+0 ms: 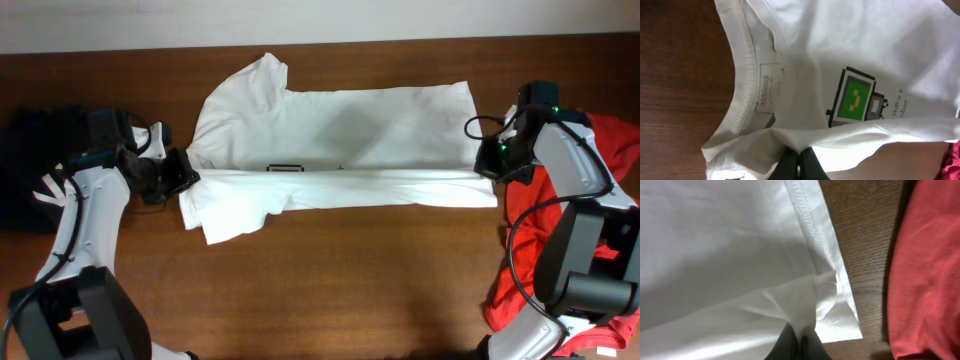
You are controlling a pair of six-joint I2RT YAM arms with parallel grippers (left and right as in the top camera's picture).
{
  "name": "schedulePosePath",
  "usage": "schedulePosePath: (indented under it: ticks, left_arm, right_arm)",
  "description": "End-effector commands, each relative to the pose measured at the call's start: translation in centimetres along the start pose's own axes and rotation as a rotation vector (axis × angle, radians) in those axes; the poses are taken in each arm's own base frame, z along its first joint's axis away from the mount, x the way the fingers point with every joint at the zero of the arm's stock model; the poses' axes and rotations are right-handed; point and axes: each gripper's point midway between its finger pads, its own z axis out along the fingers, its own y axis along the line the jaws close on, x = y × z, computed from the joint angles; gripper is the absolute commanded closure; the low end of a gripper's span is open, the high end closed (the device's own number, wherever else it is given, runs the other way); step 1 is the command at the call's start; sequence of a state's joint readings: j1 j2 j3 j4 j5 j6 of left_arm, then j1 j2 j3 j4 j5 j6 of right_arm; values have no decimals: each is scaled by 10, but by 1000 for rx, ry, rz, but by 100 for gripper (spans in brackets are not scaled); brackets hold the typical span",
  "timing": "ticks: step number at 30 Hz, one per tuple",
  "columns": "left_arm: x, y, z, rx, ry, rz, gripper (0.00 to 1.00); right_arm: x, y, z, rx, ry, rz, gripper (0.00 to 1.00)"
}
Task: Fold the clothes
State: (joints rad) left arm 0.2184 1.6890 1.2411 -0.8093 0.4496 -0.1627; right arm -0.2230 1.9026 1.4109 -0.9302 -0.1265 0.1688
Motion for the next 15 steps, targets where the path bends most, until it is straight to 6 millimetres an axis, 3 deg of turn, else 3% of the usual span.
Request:
schedulePosePath:
  ticks: [1,7,15]
  left_arm:
    - [2,4,8,-3,19,-17,100]
    - [4,0,32,2,54,8,100]
    - [-15,-9,50,24,-10,71,100]
  right_arm:
    - [-5,4,-9,-25,-24,-11,96]
    - [-7,7,-9,-26,-30,-18,96]
    - [-7,7,-9,-26,-30,-18,96]
